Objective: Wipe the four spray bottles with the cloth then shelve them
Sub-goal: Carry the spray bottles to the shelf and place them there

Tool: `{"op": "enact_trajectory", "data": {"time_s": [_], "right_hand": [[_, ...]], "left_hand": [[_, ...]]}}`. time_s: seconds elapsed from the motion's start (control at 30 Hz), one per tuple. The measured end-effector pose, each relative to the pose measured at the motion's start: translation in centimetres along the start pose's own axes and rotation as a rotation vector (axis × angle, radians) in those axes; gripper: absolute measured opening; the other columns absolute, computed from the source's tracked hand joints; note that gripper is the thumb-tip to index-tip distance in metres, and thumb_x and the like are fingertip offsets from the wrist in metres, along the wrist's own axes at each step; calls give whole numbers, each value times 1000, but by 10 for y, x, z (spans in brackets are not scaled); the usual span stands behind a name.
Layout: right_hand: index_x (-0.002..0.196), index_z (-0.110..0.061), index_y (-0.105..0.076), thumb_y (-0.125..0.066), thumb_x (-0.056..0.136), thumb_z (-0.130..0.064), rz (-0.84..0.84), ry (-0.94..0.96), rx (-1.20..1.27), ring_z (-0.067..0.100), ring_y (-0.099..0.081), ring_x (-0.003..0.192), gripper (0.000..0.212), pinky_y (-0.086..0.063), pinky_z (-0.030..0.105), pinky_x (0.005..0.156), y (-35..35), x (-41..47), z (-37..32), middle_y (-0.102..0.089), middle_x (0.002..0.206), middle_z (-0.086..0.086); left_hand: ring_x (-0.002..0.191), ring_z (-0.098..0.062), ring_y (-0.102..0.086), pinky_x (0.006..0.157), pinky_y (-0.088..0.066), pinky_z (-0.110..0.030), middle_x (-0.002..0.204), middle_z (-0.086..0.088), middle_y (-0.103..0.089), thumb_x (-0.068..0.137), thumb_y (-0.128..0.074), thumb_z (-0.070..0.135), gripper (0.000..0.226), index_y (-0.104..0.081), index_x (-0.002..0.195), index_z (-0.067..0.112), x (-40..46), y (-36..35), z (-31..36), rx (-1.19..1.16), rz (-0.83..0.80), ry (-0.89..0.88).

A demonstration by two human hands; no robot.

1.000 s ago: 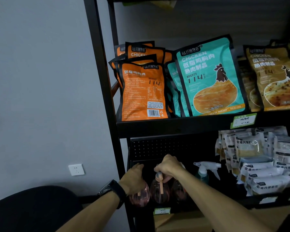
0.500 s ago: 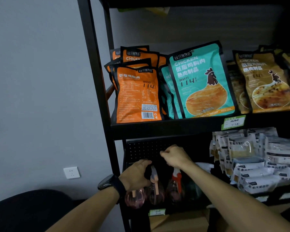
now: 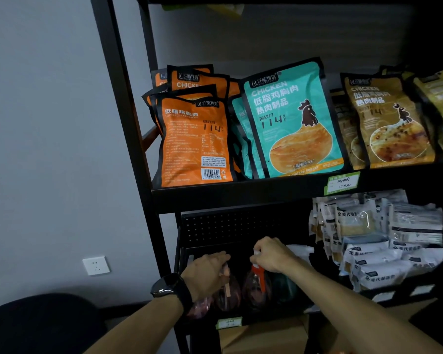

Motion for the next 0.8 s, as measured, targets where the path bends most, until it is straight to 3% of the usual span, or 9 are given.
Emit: {"op": "enact_trajectory", "data": {"time_s": [0.1, 0.2, 0.33, 0.4, 0.47, 0.57, 0.63, 0.7, 0.8], "right_hand": [[60, -12, -49, -59, 84, -10, 17, -11, -5, 18, -53, 64, 26, -36, 22, 49, -5, 5, 1, -52, 68, 2], [54, -13, -45, -56, 82, -5, 32, 6, 1, 22, -57, 69, 31, -41, 26, 58, -8, 9, 0, -52, 67, 4], [53, -13, -47, -59, 80, -4, 24, -5, 27, 21, -59, 69, 32, -44, 28, 59, -6, 10, 0, -56, 69, 5], [53, -12, -49, -62, 78, -4, 5, -17, 58, 22, -63, 71, 30, -45, 28, 58, -5, 10, 1, -59, 70, 6], [59, -9, -59, -64, 78, -4, -11, -29, 81, 22, -68, 78, 20, -53, 30, 62, -5, 10, 2, -68, 78, 8], [67, -8, -67, -63, 77, -5, -15, -32, 99, 22, -71, 84, 11, -61, 38, 76, -4, 10, 2, -74, 88, 10], [65, -8, -66, -63, 76, -5, -12, -28, 100, 23, -71, 85, 12, -61, 39, 76, -4, 10, 1, -74, 88, 11], [64, -8, -65, -64, 75, -4, -22, -28, 103, 23, -71, 85, 12, -61, 38, 77, -4, 11, 1, -74, 88, 12], [65, -8, -68, -65, 75, -4, -32, -32, 104, 21, -71, 83, 10, -61, 38, 76, -4, 12, 2, -73, 87, 10]], "left_hand": [[118, -18, -59, 104, -41, -57, 128, 11, -59, 91, -52, 36, 40, -53, 130, 28, -3, 3, 1, -19, 20, -10], [117, -18, -59, 104, -41, -55, 126, 11, -60, 91, -53, 35, 37, -54, 128, 27, -4, 6, 1, -48, 37, 0], [119, -18, -58, 105, -40, -57, 127, 11, -60, 89, -53, 41, 44, -52, 132, 30, -3, 5, -1, -85, 23, 24], [119, -17, -58, 106, -41, -42, 128, 8, -60, 93, -56, 38, 44, -52, 136, 27, -2, 5, 0, -90, 19, 19], [118, -16, -58, 97, -41, -27, 128, 6, -61, 97, -57, 32, 41, -53, 136, 23, -1, 6, 1, -75, 16, 9], [117, -16, -58, 96, -42, -30, 129, 5, -61, 97, -56, 35, 38, -53, 134, 25, -1, 8, 0, -51, 16, 16], [118, -17, -57, 101, -41, -36, 130, 6, -61, 97, -56, 37, 39, -52, 134, 26, 0, 8, 1, -54, 14, 21], [122, -18, -56, 107, -39, -52, 134, 7, -59, 95, -55, 40, 43, -49, 137, 30, 0, 8, 0, -45, 10, 37], [123, -18, -55, 106, -37, -58, 134, 8, -58, 94, -55, 41, 46, -48, 138, 31, 0, 7, 0, -45, 3, 47]]}}
Point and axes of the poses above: each hand's wrist, its own x-axis towards the middle knuckle, its own y-axis out of the back of the hand, z = x × y, the point moved 9 cm from there along x, towards the middle knuckle
